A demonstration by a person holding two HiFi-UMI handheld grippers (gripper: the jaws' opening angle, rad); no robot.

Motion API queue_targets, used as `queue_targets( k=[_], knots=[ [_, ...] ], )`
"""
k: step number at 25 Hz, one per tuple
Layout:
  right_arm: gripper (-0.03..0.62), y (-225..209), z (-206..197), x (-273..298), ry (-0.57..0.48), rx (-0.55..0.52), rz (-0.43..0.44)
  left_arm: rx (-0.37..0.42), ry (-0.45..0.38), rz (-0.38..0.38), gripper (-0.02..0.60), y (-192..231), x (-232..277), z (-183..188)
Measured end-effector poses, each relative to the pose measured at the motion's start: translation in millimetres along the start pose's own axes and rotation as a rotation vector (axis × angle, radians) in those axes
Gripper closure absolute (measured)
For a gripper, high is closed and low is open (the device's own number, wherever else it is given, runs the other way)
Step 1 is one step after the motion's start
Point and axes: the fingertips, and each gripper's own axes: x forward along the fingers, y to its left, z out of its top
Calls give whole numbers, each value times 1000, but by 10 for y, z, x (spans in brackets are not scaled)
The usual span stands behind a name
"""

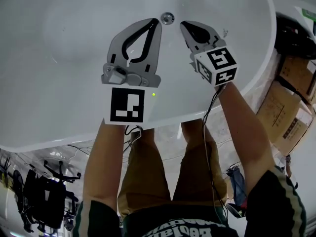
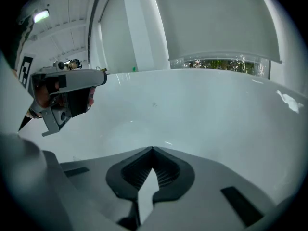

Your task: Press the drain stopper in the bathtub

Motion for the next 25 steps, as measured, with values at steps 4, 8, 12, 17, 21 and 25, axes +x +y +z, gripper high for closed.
queue_targets(
  k=[4, 8, 12, 17, 21, 25],
  knots=[
    [585, -97, -207, 211, 35, 14, 23, -1, 27, 4, 575, -6, 162, -191],
    [585, -209, -405, 313, 79, 14, 55, 9, 49, 21, 575, -39, 322, -305],
    [585, -289, -627, 462, 139, 10, 94, -6, 80, 53, 575, -36, 464, -415],
    [585, -350, -803, 693, 192, -13, 157, -57, 125, 82, 575, -51, 712, -599],
    [585, -455, -899, 795, 213, -22, 178, -71, 139, 80, 575, -103, 944, -743],
    [585, -588, -1015, 849, 237, -19, 167, -94, 176, 81, 575, -139, 1098, -916]
  ],
)
